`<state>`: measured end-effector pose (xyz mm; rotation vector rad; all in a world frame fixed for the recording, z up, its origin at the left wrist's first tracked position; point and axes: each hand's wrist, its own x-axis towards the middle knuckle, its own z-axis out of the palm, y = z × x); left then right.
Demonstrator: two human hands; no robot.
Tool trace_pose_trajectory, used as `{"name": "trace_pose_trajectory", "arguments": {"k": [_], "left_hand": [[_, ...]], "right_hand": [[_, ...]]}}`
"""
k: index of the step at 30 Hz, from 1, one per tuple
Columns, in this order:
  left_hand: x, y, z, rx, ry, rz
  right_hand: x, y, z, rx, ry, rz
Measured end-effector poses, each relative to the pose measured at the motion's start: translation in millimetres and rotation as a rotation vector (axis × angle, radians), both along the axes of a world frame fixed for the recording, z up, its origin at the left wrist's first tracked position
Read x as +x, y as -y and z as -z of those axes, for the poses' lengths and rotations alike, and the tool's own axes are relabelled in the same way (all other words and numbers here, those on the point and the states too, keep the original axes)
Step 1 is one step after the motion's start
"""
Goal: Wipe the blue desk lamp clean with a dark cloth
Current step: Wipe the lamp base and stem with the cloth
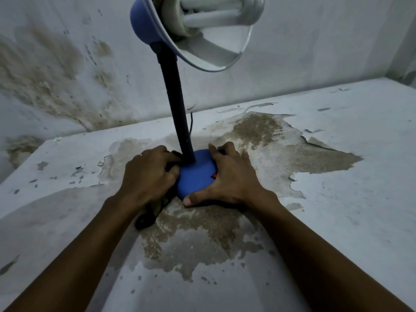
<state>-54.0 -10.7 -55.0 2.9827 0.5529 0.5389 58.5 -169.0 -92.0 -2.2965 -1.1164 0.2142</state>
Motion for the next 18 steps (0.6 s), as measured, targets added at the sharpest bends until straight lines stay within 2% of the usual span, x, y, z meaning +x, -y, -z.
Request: {"name": "trace_pose_trajectory", "arguments": {"k": [4, 7, 9, 11, 16, 18], "left_hand": [[-17.3, 45.2, -1.3, 0.054, -0.007, 0.156], [-22.5, 68.7, -2.0, -0.064, -0.017, 0.351], [-27.2, 68.8, -1.0, -0.114, -0.042, 0.4], [-31.6, 60.0, 2.6, -0.145, -0.008, 0.311], [-34.6, 35.8, 11.0, -0.223, 0.139, -0.261], [-37.0, 48.9, 13.9, -0.237, 0.14, -0.329]], "right_hand": [[11.4, 11.6, -5.8, -0.018, -0.07, -0.101], [29.4, 31.6, -8.1, 0.001, -0.272, -0.193], [34.1, 37.7, -4.8, 0.033, -0.327, -0.215], [32.3, 37.9, -0.9, 0.068, -0.361, -0.217], [29.5, 38.2, 4.8, 0.147, -0.387, -0.201], [28.1, 36.2, 5.7, 0.163, -0.377, -0.196]]}}
